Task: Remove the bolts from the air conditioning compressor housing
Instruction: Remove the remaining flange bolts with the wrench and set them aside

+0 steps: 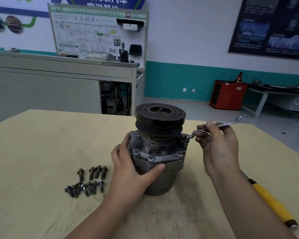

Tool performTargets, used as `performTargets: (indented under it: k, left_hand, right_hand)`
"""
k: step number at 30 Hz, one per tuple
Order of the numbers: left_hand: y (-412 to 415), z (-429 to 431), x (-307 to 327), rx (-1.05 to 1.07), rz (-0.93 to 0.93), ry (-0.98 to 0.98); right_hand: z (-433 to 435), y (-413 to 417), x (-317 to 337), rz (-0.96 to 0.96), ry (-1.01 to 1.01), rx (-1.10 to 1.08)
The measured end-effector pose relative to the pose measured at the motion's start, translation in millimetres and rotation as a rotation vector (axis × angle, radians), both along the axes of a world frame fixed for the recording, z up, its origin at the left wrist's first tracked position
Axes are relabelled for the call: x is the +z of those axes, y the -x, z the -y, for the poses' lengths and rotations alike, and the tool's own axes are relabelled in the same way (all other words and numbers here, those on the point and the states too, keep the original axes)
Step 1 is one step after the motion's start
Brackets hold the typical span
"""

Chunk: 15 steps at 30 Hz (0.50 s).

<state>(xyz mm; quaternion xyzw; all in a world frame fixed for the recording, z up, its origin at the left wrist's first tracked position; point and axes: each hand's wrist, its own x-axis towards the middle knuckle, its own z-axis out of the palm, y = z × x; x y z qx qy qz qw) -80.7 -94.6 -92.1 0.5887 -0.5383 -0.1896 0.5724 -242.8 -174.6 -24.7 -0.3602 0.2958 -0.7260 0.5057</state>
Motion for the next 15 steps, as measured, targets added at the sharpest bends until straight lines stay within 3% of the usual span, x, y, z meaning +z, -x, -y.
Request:
performTargets:
  k: [15]
  left_hand:
    - [0, 0, 0, 0.002, 0.009, -0.002]
  right_hand:
    - [-43, -5, -36, -0.617, 0.484, -0.388]
